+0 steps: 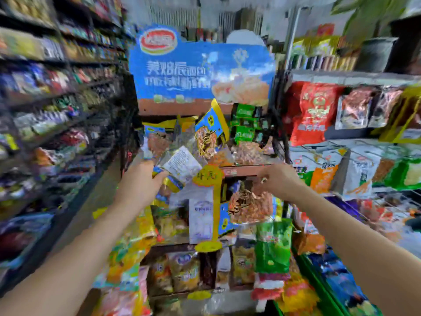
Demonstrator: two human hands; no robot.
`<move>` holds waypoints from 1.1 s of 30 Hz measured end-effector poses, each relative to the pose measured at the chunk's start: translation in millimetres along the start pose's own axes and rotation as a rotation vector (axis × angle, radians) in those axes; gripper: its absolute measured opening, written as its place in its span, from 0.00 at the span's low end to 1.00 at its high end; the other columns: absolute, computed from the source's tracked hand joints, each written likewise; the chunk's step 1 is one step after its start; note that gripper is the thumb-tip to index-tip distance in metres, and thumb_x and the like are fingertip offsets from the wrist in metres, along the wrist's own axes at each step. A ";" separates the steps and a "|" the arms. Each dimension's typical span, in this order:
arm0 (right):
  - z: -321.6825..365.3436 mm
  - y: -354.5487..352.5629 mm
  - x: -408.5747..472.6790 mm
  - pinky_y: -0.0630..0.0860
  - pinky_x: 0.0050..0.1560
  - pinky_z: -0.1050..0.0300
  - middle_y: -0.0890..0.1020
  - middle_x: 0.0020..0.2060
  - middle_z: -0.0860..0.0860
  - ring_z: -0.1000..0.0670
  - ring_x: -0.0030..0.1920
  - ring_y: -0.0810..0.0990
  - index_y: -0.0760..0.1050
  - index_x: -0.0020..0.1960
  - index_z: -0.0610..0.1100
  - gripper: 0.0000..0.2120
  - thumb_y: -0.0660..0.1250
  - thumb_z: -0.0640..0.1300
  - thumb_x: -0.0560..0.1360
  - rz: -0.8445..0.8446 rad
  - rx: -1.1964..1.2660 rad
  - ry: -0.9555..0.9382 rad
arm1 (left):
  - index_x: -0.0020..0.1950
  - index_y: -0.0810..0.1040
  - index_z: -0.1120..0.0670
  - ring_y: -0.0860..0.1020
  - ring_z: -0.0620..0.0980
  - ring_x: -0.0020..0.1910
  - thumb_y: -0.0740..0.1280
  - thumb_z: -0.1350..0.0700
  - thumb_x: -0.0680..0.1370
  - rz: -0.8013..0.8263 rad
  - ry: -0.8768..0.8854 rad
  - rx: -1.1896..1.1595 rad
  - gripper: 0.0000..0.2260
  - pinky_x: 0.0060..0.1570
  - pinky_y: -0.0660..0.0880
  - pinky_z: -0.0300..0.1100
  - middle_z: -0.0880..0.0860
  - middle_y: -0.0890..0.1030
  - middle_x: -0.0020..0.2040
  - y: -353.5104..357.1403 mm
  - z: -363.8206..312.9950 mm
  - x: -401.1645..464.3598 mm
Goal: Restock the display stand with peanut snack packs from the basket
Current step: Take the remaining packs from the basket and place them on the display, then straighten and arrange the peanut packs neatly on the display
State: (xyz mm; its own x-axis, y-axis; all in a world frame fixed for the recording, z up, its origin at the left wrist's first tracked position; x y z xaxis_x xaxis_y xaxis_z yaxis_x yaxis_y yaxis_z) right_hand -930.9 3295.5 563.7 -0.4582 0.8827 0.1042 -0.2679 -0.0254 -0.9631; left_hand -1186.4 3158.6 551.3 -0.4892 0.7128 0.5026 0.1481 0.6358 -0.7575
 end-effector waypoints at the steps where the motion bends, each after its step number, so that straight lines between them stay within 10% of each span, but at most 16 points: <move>1: 16.6 2.0 6.1 0.69 0.57 0.51 0.81 0.50 0.44 0.43 0.58 0.75 0.82 0.45 0.51 0.09 0.73 0.53 0.67 -0.032 -0.019 0.026 | 0.47 0.77 0.64 0.78 0.67 0.49 0.68 0.51 0.75 -0.005 -0.020 0.000 0.14 0.41 0.71 0.52 0.69 0.80 0.47 -4.7 15.7 8.6; 4: 48.9 3.4 33.6 0.63 0.67 0.46 0.76 0.58 0.47 0.40 0.66 0.67 0.81 0.41 0.49 0.07 0.74 0.51 0.67 -0.146 0.124 -0.009 | 0.52 0.80 0.60 0.78 0.66 0.50 0.68 0.51 0.74 -0.022 -0.080 -0.061 0.13 0.45 0.74 0.53 0.67 0.81 0.49 -17.5 48.3 31.4; 8: 70.9 9.2 82.6 0.73 0.39 0.55 0.78 0.36 0.38 0.40 0.42 0.77 0.76 0.43 0.31 0.15 0.67 0.46 0.75 -0.247 0.524 0.076 | 0.48 0.80 0.64 0.78 0.65 0.50 0.69 0.54 0.74 -0.085 -0.157 -0.168 0.12 0.45 0.71 0.51 0.68 0.81 0.48 -20.8 76.6 59.1; 12: 90.7 35.0 138.4 0.75 0.52 0.44 0.79 0.54 0.37 0.42 0.47 0.77 0.72 0.59 0.30 0.17 0.62 0.43 0.78 -0.254 0.938 0.270 | 0.44 0.79 0.63 0.80 0.60 0.43 0.70 0.51 0.73 -0.119 -0.268 -0.391 0.14 0.40 0.71 0.49 0.62 0.82 0.41 -10.4 98.8 88.0; 18: 137.7 87.0 210.7 0.73 0.38 0.52 0.78 0.51 0.41 0.44 0.44 0.75 0.70 0.62 0.34 0.17 0.60 0.45 0.79 -0.050 0.997 0.230 | 0.52 0.75 0.68 0.71 0.48 0.30 0.69 0.54 0.75 -0.124 -0.401 -0.644 0.17 0.32 0.65 0.41 0.53 0.72 0.32 6.2 101.3 112.0; 24: 178.3 85.3 248.6 0.67 0.67 0.44 0.66 0.69 0.43 0.42 0.67 0.68 0.62 0.71 0.42 0.23 0.59 0.49 0.79 -0.151 0.756 -0.033 | 0.63 0.72 0.60 0.75 0.51 0.48 0.70 0.51 0.74 -0.134 -0.532 -0.665 0.22 0.48 0.69 0.50 0.54 0.76 0.49 29.5 113.4 127.3; 29: 190.8 77.7 242.8 0.77 0.53 0.46 0.81 0.53 0.43 0.44 0.49 0.81 0.71 0.62 0.39 0.21 0.66 0.51 0.75 0.373 1.352 -0.118 | 0.48 0.80 0.55 0.77 0.39 0.27 0.71 0.53 0.73 0.027 -0.478 -0.702 0.08 0.26 0.71 0.28 0.48 0.79 0.33 44.3 108.4 136.2; 33: 193.3 67.2 239.3 0.80 0.39 0.37 0.82 0.42 0.38 0.33 0.40 0.80 0.75 0.49 0.43 0.10 0.72 0.44 0.71 0.234 1.363 -0.048 | 0.42 0.79 0.49 0.77 0.38 0.29 0.71 0.57 0.73 0.164 -0.369 -0.750 0.03 0.31 0.73 0.30 0.47 0.80 0.37 44.2 94.3 149.3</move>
State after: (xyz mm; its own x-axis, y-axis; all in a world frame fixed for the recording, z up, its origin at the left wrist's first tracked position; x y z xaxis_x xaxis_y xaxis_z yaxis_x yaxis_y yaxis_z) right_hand -1222.3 3414.4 571.8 -0.6279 0.7782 0.0102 -0.7774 -0.6278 0.0388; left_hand -1334.0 3265.2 553.6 -0.6416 0.7534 0.1436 0.7079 0.6538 -0.2672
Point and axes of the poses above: each hand's wrist, its own x-axis towards the middle knuckle, its own y-axis out of the palm, z = x × y, the point moved 1 cm from there along x, towards the middle knuckle
